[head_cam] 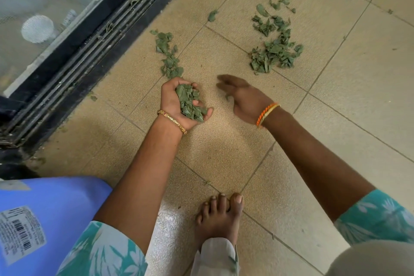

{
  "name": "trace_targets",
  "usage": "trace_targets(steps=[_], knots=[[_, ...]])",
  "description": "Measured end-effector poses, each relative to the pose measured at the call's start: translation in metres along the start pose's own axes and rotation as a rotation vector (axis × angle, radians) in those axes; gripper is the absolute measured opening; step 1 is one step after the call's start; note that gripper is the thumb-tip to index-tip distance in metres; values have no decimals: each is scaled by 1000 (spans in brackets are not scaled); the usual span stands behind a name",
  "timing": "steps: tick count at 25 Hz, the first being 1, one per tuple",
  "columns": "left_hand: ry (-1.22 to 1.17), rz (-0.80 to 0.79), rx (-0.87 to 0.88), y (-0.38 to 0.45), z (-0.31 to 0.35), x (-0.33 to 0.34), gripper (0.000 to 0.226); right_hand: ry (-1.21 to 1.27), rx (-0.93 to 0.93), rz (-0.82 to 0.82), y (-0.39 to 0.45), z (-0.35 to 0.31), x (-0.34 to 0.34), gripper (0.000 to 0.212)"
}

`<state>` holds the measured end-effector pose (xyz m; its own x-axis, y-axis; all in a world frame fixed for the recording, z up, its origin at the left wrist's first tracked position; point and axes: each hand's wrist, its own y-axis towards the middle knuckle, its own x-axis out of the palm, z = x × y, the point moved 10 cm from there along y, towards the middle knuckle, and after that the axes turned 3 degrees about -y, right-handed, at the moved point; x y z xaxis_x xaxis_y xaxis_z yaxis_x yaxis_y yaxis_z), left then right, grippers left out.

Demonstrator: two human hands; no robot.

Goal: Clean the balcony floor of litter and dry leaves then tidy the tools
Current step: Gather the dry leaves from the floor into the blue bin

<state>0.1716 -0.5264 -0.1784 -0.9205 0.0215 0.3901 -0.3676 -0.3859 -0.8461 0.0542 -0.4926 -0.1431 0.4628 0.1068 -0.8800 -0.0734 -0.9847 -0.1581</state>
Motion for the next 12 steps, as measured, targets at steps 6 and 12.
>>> trace_targets(steps=[6,12], knots=[[-82,-68,45,-7,-1,15,35,191,262,384,-59,48,-46,54],[-65,-72,48,-5,-1,11,24,166,352,226,-68,21,19,76]])
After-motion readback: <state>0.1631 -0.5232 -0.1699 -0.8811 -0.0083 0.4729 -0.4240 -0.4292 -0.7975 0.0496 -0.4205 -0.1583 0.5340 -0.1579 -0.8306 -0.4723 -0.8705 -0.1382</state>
